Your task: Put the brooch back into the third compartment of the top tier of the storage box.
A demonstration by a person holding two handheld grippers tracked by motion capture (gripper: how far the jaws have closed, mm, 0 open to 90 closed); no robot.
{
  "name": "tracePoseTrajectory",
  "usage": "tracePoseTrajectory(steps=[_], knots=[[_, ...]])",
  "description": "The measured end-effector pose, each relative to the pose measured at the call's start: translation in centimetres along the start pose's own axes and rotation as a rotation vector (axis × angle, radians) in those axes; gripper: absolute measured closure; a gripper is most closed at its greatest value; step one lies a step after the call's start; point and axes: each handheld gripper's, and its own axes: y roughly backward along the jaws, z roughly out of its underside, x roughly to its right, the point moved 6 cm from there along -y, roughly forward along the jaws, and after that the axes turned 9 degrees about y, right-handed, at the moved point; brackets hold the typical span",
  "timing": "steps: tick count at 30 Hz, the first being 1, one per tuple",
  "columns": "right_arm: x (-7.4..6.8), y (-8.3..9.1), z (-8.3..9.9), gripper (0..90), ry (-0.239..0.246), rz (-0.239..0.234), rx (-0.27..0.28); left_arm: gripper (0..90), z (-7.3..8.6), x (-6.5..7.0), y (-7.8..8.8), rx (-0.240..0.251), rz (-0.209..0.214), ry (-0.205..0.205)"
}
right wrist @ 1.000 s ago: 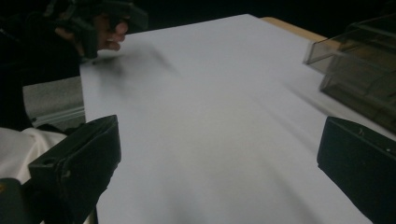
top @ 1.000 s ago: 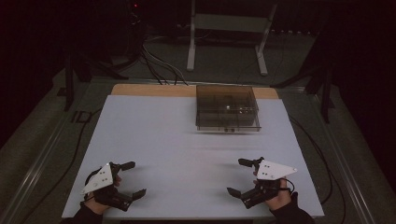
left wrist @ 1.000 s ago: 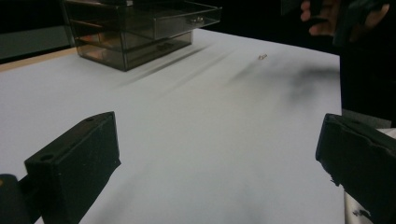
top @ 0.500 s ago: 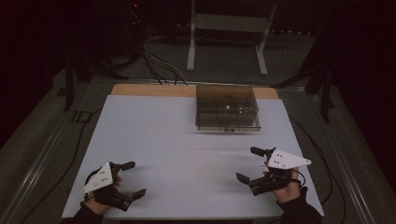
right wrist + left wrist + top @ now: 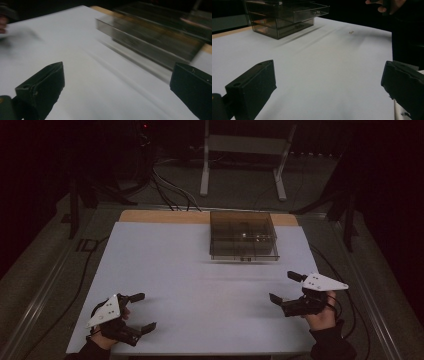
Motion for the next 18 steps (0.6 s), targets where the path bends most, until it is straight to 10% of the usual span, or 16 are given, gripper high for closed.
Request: tracePoseTrajectory(steps=[11, 18], knots=[[2.4, -0.8, 4.1, 0.6, -0.137, 0.023, -0.114, 0.6, 0.0, 0.0, 0.0, -0.004, 0.0, 0.001], [3.5, -1.2, 6.6, 19.2, -0.165, 0.042, -0.186, 0.6, 0.0, 0.1, 0.0, -0.005, 0.001, -0.001]])
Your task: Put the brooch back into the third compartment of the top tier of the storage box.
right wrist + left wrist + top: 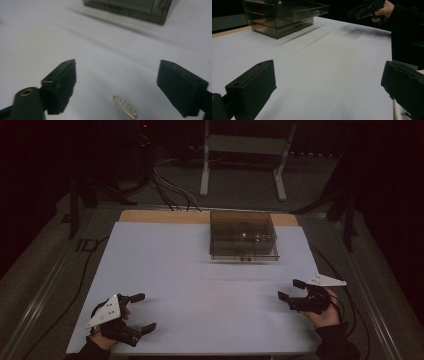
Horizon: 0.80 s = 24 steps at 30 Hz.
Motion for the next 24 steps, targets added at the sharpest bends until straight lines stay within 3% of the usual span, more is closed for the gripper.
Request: tracePoseTrajectory(steps=[5, 10, 17, 20, 24], knots=[[0.0, -0.8, 1.3, 41.0, 0.025, -0.021, -0.085, 0.6, 0.0, 0.0, 0.1, 0.003, -0.003, 0.0], [0.3, -1.4, 2.0, 52.1, 0.027, -0.02, -0.131, 0.6, -0.1, 0.0, 0.1, 0.006, -0.003, 0.003], [0.5, -2.1, 2.9, 57.9, 0.047, -0.007, -0.175, 0.6, 0.0, 0.0, 0.1, 0.001, -0.004, 0.0], [0.5, -2.3, 2.9, 64.6, 0.087, 0.024, -0.187, 0.6, 0.0, 0.0, 0.1, 0.001, -0.004, 0.001], [0.6, -2.2, 2.9, 75.7, 0.09, 0.032, -0.201, 0.6, 0.0, 0.0, 0.1, -0.001, -0.004, -0.002]])
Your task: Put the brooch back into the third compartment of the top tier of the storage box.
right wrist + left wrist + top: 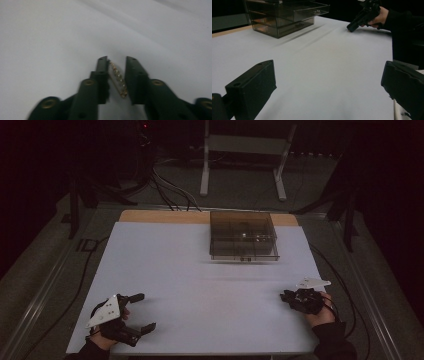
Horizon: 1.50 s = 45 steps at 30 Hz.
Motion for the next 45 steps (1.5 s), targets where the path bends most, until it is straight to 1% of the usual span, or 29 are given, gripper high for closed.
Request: tracePoseTrajectory(steps=[3, 10, 12, 14, 16, 21, 23, 25, 33, 39, 41, 45], knots=[[0.0, 0.0, 0.0, 84.1, 0.004, -0.006, -0.006, 0.6, 0.0, 0.0, 0.0, 0.0, -0.003, 0.002], [-0.2, 0.1, -0.1, 85.2, 0.019, 0.0, -0.022, 0.6, 0.1, 0.0, 0.0, -0.005, -0.004, -0.002], [-0.3, 0.1, -0.1, 85.5, 0.033, 0.004, -0.026, 0.6, 0.0, 0.0, 0.0, -0.003, -0.003, -0.003], [-0.4, 0.1, -0.2, 85.7, 0.03, 0.001, -0.023, 0.6, 0.1, 0.0, 0.0, -0.006, -0.005, 0.0], [-0.5, 0.1, -0.3, 85.7, 0.038, 0.003, -0.025, 0.6, 0.1, 0.0, 0.0, -0.011, -0.004, -0.002], [-0.6, 0.4, -0.7, 85.8, 0.034, 0.001, -0.006, 0.6, 0.1, 0.0, 0.0, -0.007, -0.005, 0.0], [-0.6, 0.4, -0.7, 85.8, 0.038, -0.001, -0.007, 0.6, 0.1, 0.0, 0.0, -0.005, -0.005, -0.003], [-0.6, 0.5, -0.8, 85.8, 0.033, -0.006, -0.007, 0.6, 0.1, 0.0, 0.0, -0.006, -0.006, 0.001], [-1.3, 0.4, -1.1, 85.8, 0.039, -0.021, -0.015, 0.6, 0.2, 0.0, -0.1, -0.012, -0.007, 0.0], [-1.8, 0.7, -1.8, 85.8, 0.046, -0.034, -0.003, 0.6, 0.1, 0.0, -0.1, -0.01, -0.005, 0.0], [-1.9, 0.8, -1.9, 85.8, 0.042, -0.041, -0.001, 0.6, 0.2, 0.0, -0.1, -0.01, -0.007, 0.0], [-2.4, 0.9, -2.2, 85.8, 0.046, -0.05, -0.003, 0.6, 0.2, 0.0, -0.2, -0.012, -0.005, -0.001]])
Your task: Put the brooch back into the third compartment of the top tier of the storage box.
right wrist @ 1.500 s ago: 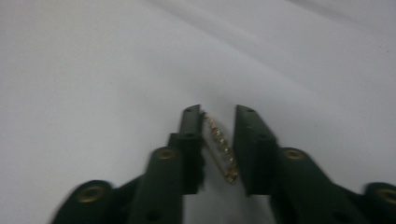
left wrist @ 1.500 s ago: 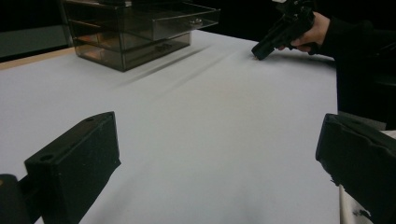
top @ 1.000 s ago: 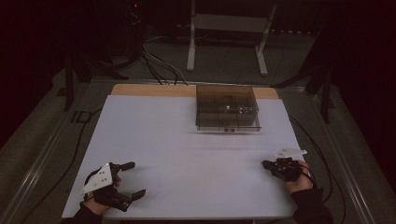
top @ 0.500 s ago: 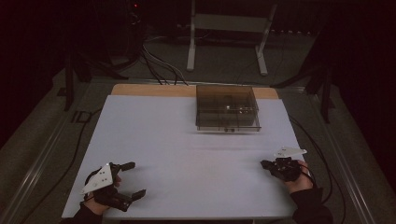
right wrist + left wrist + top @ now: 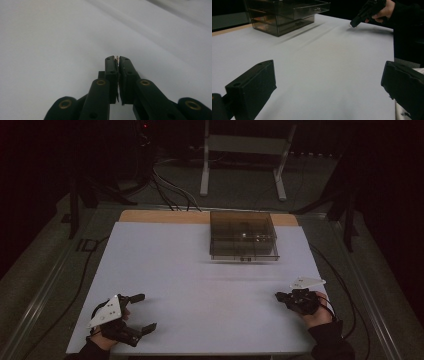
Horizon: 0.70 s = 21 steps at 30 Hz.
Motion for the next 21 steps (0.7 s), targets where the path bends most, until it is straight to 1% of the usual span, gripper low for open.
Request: tracePoseTrajectory(steps=[7, 9, 11, 14, 16, 21], knots=[[-0.6, 0.1, -0.7, 85.8, 0.023, -0.012, 0.003, 0.6, 0.0, 0.0, 0.0, -0.003, -0.002, 0.0], [-0.8, 0.0, -0.8, 85.8, 0.026, -0.02, -0.002, 0.6, 0.1, -0.1, 0.0, -0.004, -0.004, 0.002], [-1.0, 0.0, -1.0, 85.8, 0.04, -0.02, -0.008, 0.6, 0.0, -0.1, 0.0, -0.003, -0.003, 0.001], [-1.2, 0.1, -1.3, 85.8, 0.038, -0.031, 0.003, 0.6, 0.1, -0.1, -0.1, -0.006, -0.003, 0.003], [-1.3, 0.2, -1.5, 85.8, 0.046, -0.032, 0.001, 0.6, 0.1, 0.0, -0.1, -0.007, 0.005, -0.001], [-1.4, 0.4, -1.9, 85.8, 0.053, -0.028, 0.007, 0.6, 0.2, 0.0, -0.1, -0.012, -0.002, -0.002]])
